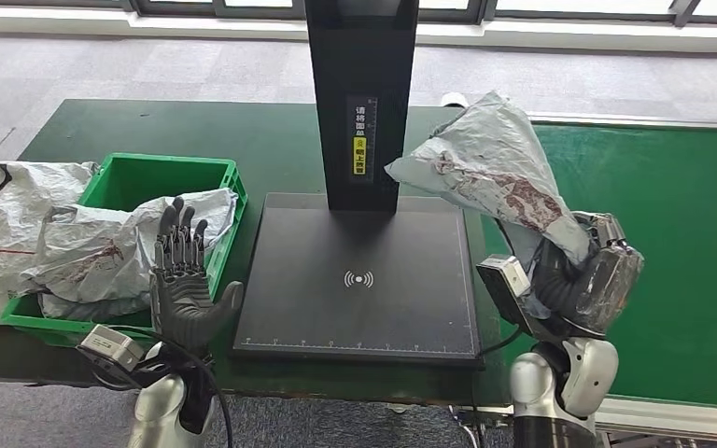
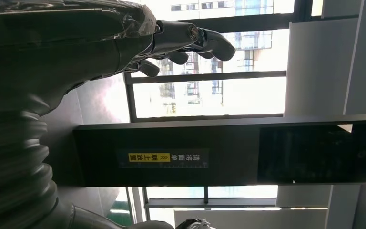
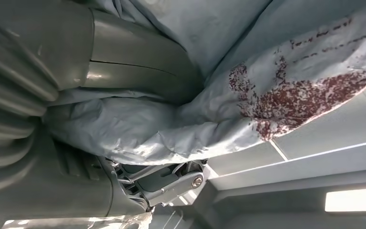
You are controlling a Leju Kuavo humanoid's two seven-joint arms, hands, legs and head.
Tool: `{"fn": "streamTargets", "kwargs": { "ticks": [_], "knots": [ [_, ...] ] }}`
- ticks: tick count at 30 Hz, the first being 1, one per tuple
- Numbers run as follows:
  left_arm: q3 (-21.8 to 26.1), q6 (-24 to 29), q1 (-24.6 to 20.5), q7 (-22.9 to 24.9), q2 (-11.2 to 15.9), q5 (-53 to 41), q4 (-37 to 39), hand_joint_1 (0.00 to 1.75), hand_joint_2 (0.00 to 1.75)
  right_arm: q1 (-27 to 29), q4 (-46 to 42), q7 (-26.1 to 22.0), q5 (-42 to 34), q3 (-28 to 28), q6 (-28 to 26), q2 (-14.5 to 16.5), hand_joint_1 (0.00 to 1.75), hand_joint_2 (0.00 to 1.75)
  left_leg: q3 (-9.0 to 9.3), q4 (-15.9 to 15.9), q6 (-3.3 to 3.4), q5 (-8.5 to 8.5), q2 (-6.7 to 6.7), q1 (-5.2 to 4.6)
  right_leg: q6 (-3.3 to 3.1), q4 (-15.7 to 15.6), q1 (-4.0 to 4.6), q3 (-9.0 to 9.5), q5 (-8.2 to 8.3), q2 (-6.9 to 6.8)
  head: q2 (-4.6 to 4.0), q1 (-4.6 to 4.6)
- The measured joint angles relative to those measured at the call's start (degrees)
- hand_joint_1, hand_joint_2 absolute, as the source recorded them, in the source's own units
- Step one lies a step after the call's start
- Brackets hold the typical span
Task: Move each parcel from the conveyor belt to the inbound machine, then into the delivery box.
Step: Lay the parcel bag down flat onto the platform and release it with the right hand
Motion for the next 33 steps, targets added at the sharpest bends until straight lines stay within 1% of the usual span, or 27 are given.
{"fn": "streamTargets", "kwargs": {
  "ticks": [5, 15, 19, 22, 26, 31, 33],
  "knots": [
    [-0.1, 0.0, 0.0, 0.0, 0.0, 0.1, 0.0, 0.0, 1.75, 0.0, 0.3, -1.2, 0.1, 1.1, 0.0, 0.0, 1.75, 1.75, -0.03, 0.0, 0.0, -0.02, 0.0, -0.01, 0.0, 0.0, -0.01, -0.01, 0.0, 0.0, 0.0, 0.0],
    [-1.0, 0.7, -0.2, 0.0, 0.1, 0.7, 0.2, 0.0, 1.75, -0.5, 7.1, 0.7, 4.0, 6.0, 0.1, -0.2, 1.75, 1.75, -0.05, 0.0, -0.01, -0.01, -0.04, 0.02, 0.0, 0.0, 0.02, 0.0, 0.0, -0.04, 0.0, 0.0],
    [-1.4, 1.2, -0.2, 0.0, 0.1, 1.1, 0.2, 0.0, 1.75, -1.0, 10.2, 3.1, 5.1, 8.5, 0.1, -0.2, 1.75, 1.75, -0.06, 0.0, -0.01, -0.01, -0.05, 0.02, 0.0, 0.0, 0.01, 0.0, 0.0, -0.04, 0.0, 0.0],
    [-1.7, 1.4, -0.2, 0.0, 0.1, 0.9, 0.2, 0.0, 1.75, -1.5, 12.6, 3.4, 5.1, 10.1, 0.1, -0.2, 1.75, 1.75, -0.06, 0.0, -0.01, -0.01, -0.05, 0.01, 0.0, 0.0, 0.01, 0.0, 0.0, -0.04, 0.0, 0.0],
    [-1.8, 1.4, -0.3, 0.0, 0.1, 0.8, 0.3, 0.0, 1.75, -2.2, 17.1, 4.3, 7.4, 11.1, 0.1, -0.1, 1.75, 1.75, -0.07, 0.0, 0.0, -0.01, -0.07, 0.01, 0.0, 0.0, 0.01, 0.0, 0.0, -0.05, 0.0, 0.0],
    [-1.9, 1.4, -0.4, 0.0, 0.1, 1.0, 0.5, 0.0, 1.75, -3.9, 23.4, 8.7, 8.3, 13.1, 0.1, 0.1, 1.75, 1.75, -0.05, 0.0, -0.01, -0.01, -0.06, 0.01, 0.0, 0.0, 0.02, -0.02, 0.0, -0.02, 0.0, 0.01],
    [-1.9, 1.4, -0.4, 0.0, 0.1, 1.1, 0.6, 0.0, 1.75, -4.8, 26.0, 9.5, 8.7, 14.1, 0.1, 0.2, 1.75, 1.75, -0.03, 0.0, -0.01, 0.0, -0.06, 0.02, -0.01, 0.0, 0.02, -0.02, 0.0, -0.03, 0.0, 0.0]
  ]
}}
